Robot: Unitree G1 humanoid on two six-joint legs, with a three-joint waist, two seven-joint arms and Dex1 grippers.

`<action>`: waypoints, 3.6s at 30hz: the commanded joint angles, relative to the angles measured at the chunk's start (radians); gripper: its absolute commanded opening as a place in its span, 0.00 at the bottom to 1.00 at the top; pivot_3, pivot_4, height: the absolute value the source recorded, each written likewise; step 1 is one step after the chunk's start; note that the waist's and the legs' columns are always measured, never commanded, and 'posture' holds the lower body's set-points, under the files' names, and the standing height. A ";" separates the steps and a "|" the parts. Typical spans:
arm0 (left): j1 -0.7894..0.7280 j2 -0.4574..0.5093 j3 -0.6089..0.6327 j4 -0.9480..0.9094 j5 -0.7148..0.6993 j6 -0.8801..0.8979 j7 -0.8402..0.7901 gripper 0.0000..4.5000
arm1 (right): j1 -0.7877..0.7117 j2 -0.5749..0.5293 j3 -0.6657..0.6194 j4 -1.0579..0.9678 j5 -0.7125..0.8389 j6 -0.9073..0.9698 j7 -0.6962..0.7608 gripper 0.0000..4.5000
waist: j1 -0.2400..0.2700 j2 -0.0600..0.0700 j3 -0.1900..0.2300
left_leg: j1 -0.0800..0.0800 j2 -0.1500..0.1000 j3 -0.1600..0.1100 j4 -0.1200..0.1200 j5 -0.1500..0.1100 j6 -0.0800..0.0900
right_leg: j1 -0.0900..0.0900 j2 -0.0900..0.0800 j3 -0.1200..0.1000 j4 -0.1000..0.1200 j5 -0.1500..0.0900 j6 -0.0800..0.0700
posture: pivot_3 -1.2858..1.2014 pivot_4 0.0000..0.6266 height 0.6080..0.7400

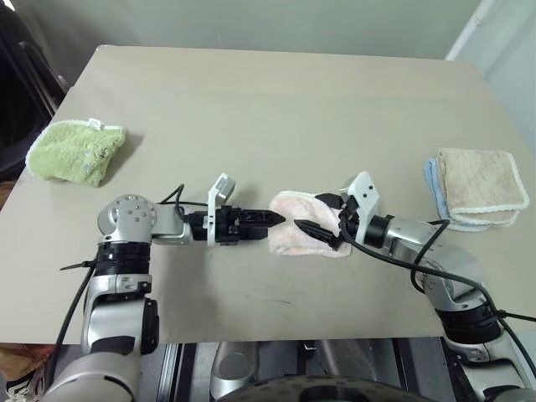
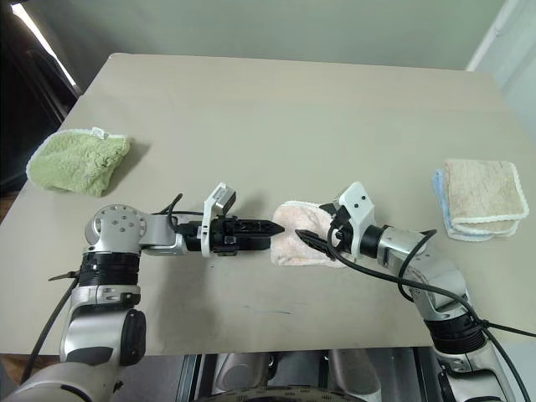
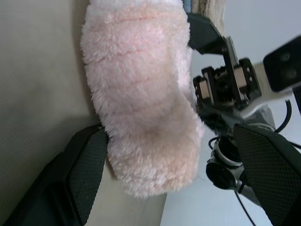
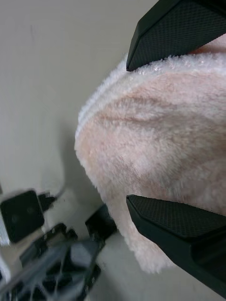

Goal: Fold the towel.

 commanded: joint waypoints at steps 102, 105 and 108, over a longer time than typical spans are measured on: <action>-0.476 0.514 0.444 0.774 0.533 -1.104 0.109 0.00 | -0.045 -0.036 -0.177 0.080 0.240 0.003 0.118 1.00 | -0.029 -0.003 0.009 | -0.014 -0.013 -0.003 -0.008 0.006 0.002 | -0.016 -0.012 -0.001 0.002 -0.005 0.014 | 0.52 0.24 0.72; -0.477 0.530 0.458 0.806 0.538 -1.132 0.113 0.00 | -0.032 -0.028 -0.158 0.079 0.219 -0.010 0.123 1.00 | -0.034 -0.003 0.009 | -0.014 -0.013 -0.003 -0.008 0.006 0.003 | -0.016 -0.012 -0.001 0.002 -0.004 0.013 | 0.52 0.24 0.72; -0.478 0.550 0.469 0.811 0.526 -1.106 0.057 0.00 | -0.028 -0.022 -0.161 0.077 0.217 -0.012 0.123 1.00 | -0.036 -0.003 0.009 | -0.014 -0.013 -0.003 -0.008 0.006 0.003 | -0.016 -0.012 -0.002 0.003 -0.004 0.013 | 0.52 0.24 0.72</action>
